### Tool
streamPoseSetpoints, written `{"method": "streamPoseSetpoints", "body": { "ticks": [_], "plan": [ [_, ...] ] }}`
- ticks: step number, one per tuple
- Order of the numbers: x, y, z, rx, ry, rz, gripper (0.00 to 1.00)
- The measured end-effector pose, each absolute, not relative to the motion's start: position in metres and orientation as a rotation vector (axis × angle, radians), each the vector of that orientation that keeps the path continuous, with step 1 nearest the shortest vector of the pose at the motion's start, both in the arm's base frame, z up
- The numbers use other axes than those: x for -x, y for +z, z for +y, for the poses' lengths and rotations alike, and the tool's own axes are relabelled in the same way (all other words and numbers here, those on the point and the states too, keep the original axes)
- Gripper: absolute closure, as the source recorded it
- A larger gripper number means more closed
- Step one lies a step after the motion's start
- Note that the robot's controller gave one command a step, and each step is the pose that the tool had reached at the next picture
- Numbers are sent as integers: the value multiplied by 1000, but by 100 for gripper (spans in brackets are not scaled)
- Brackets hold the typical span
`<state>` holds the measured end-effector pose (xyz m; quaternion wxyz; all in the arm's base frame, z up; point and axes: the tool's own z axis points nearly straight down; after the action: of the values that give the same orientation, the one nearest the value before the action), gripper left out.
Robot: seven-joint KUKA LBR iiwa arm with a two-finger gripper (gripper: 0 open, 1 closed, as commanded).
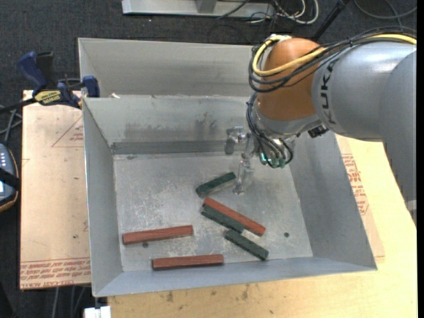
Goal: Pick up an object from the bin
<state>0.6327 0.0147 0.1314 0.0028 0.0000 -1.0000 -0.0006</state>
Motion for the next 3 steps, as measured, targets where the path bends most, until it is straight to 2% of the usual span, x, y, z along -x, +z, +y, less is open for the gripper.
{"method": "streamPoseSetpoints", "body": {
  "ticks": [1, 2, 3],
  "plan": [
    [-635, 136, 15, 0, -2, -3143, 0],
    [-639, 71, 53, -455, -3, -3112, 100],
    [-639, 71, 53, -454, -3, -3112, 100]
  ]
}}
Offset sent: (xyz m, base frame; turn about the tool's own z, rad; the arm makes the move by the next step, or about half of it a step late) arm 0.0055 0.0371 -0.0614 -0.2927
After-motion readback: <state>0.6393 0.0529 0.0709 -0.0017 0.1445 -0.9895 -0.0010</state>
